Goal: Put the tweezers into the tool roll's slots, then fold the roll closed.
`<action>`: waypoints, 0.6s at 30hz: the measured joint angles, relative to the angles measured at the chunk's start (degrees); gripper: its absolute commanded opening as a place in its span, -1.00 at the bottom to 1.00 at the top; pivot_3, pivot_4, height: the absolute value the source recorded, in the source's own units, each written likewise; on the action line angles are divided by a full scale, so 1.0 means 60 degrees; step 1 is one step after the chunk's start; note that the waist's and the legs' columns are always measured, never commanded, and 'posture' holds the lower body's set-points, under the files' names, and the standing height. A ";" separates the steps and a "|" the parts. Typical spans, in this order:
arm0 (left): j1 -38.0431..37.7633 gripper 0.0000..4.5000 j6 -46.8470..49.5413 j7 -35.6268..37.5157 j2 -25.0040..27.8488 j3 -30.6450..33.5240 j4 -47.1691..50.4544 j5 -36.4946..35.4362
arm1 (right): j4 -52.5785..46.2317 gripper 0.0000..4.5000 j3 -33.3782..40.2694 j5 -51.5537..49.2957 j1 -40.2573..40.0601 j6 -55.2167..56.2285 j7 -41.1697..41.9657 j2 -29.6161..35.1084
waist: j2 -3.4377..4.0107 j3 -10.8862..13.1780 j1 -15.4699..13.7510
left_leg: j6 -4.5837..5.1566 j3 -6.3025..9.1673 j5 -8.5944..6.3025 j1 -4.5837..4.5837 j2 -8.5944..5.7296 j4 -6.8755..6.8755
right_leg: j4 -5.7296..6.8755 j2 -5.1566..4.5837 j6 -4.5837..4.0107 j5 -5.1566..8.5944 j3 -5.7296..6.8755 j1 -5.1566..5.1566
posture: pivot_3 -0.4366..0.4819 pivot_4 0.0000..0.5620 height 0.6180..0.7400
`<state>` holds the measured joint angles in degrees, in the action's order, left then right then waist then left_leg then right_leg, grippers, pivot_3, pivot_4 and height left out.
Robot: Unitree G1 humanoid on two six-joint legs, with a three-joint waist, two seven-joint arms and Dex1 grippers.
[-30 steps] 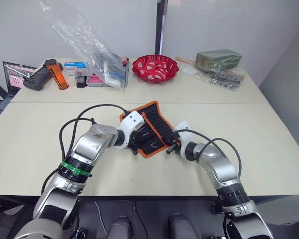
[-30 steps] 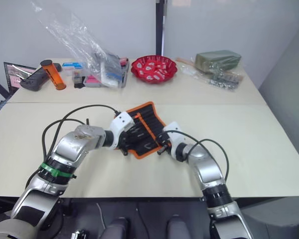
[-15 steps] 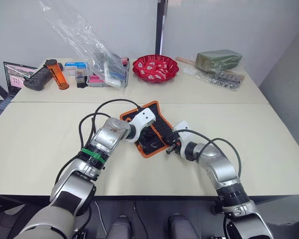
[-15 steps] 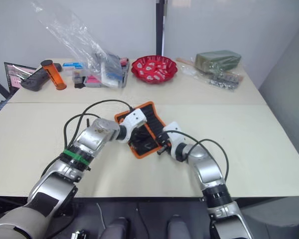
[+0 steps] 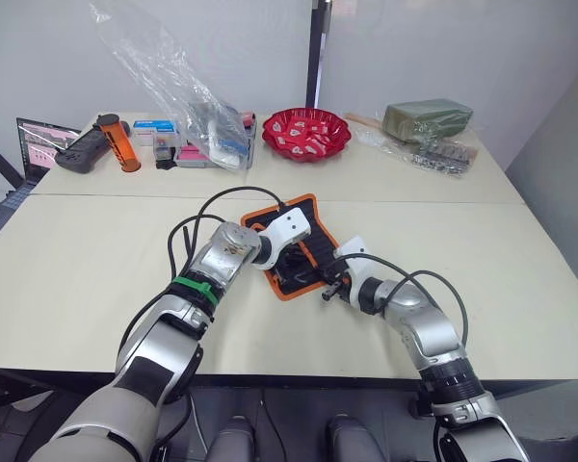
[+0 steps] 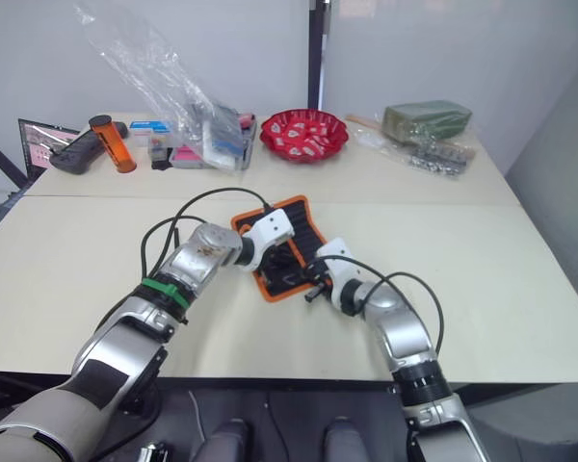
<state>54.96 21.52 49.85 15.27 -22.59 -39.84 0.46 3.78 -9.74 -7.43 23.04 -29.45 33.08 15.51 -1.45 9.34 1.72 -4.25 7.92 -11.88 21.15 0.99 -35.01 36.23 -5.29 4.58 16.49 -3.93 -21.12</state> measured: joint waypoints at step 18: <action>-0.1717 0.99 0.3417 0.0807 0.2906 0.1597 0.4402 -0.0706 | 0.0343 -1.00 -0.0173 -0.0016 0.0361 0.0016 0.0272 -0.0019 | 0.0007 -0.0001 0.0170 | 0.0006 0.0002 -0.0004 -0.0001 0.0008 0.0033 | 0.0008 0.0005 -0.0002 0.0001 -0.0004 -0.0024 | -0.05 -0.47 1.00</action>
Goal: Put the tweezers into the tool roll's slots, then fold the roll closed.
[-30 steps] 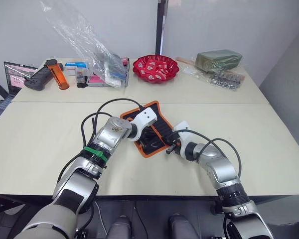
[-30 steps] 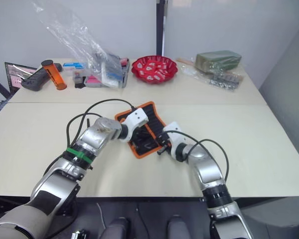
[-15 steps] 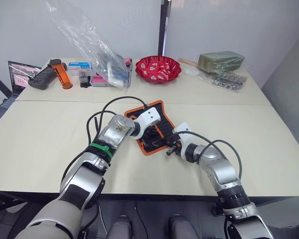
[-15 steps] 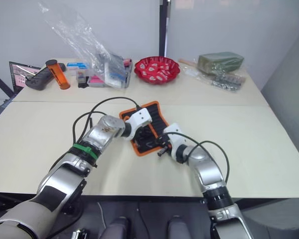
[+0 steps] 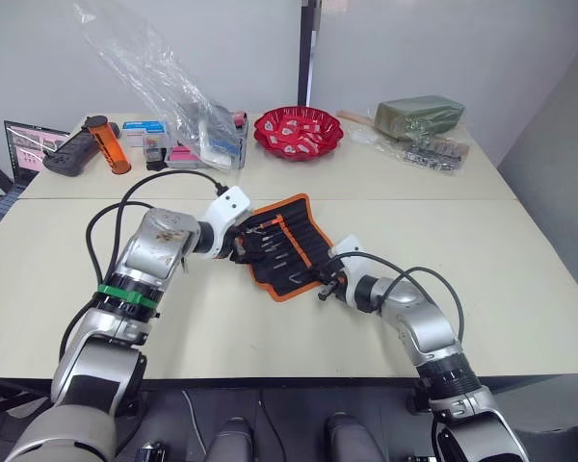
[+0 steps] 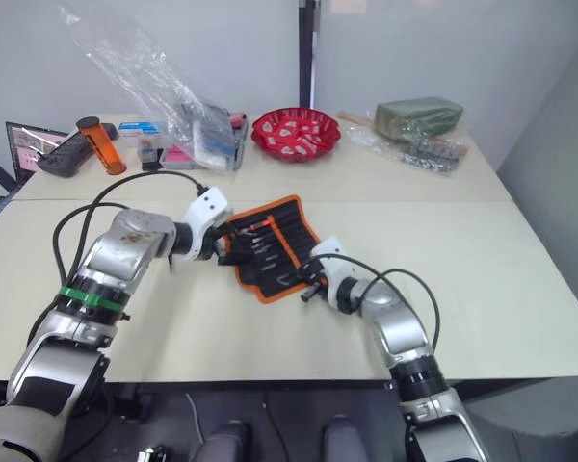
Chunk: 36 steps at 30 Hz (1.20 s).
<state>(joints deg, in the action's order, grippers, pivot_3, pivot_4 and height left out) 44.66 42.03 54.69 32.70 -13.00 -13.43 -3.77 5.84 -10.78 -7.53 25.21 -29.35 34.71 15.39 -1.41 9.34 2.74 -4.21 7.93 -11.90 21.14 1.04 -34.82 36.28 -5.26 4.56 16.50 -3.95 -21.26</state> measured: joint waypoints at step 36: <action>-0.2805 -0.27 0.0666 -0.1720 0.0398 0.3415 0.3960 -0.3353 | 0.1610 -1.00 -0.0321 0.0188 0.1052 0.0663 0.0609 -0.0270 | -0.0018 -0.0011 0.0090 | -0.0003 0.0000 0.0001 -0.0014 0.0007 -0.0003 | -0.0003 0.0006 -0.0022 -0.0007 -0.0001 0.0010 | -0.05 -0.47 1.00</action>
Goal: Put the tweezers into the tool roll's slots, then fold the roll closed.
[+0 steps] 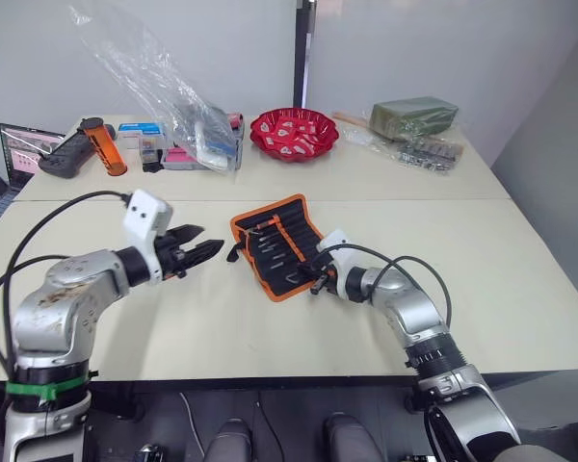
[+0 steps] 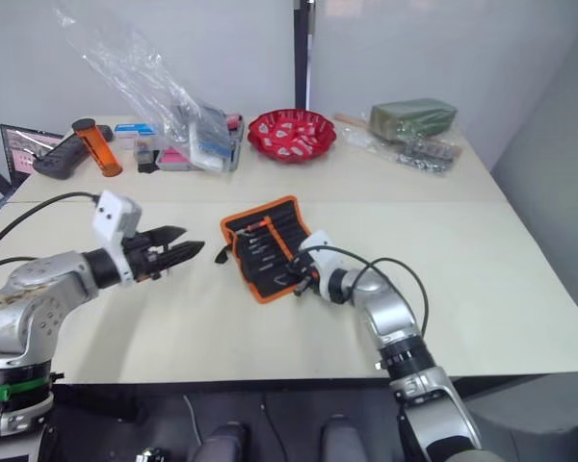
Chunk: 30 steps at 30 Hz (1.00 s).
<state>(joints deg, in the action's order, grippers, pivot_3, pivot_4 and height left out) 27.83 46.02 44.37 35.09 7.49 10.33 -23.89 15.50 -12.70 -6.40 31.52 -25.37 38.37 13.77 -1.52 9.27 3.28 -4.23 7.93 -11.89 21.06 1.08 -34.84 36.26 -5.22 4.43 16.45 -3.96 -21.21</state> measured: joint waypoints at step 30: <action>0.0359 -0.99 -0.3180 0.0946 -0.1068 -0.2501 -0.4174 0.2589 | -0.0661 -1.00 0.0144 0.0093 -0.0623 -0.0052 -0.0463 -0.0088 | 0.0042 -0.0060 -0.0111 | 0.0013 -0.0001 -0.0008 -0.0011 -0.0005 0.0003 | 0.0000 -0.0006 0.0003 0.0002 -0.0001 0.0014 | -0.05 -0.47 1.00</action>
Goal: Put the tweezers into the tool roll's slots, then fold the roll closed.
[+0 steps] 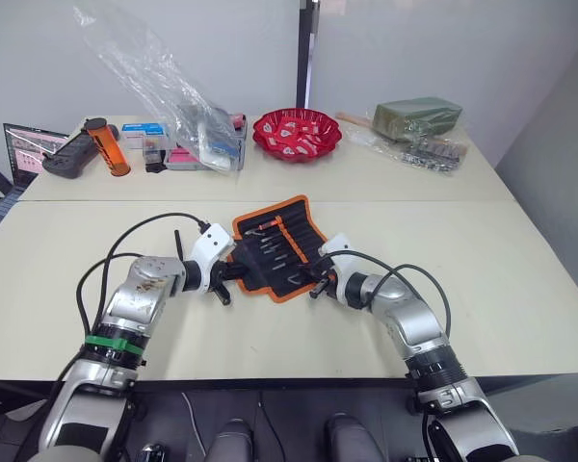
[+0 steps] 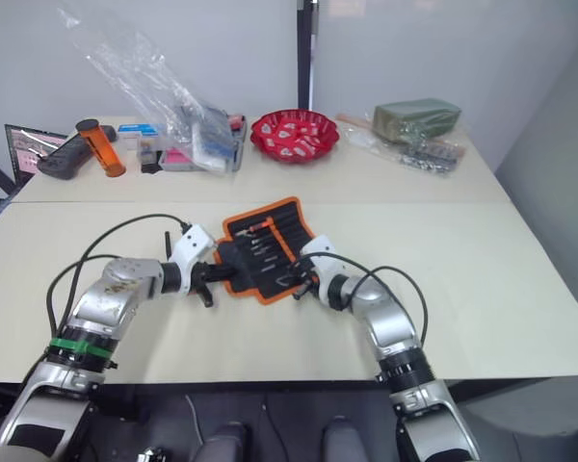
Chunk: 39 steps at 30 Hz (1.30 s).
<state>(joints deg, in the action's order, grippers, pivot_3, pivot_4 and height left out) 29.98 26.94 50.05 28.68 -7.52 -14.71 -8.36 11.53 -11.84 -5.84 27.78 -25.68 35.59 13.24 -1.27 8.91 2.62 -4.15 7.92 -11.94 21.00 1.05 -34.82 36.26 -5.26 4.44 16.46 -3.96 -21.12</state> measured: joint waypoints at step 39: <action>-0.1018 -0.99 -0.1500 0.0400 -0.0369 -0.0214 0.0318 -0.0414 | -0.0023 -1.00 -0.0039 0.0021 0.0003 -0.0138 0.0105 0.0155 | 0.0025 -0.0166 -0.0035 | 0.0005 -0.0001 -0.0004 0.0006 -0.0003 0.0012 | -0.0015 -0.0003 0.0003 0.0007 0.0000 -0.0004 | -0.05 -0.47 1.00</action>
<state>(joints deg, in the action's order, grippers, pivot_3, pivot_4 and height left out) 23.87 17.94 52.45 26.47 -8.80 -12.80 -10.84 11.40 -12.07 -5.72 27.80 -26.51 36.22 14.17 -1.12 7.91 2.41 -4.12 7.92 -11.97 21.03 1.03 -34.75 36.17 -5.28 4.46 16.51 -3.96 -21.14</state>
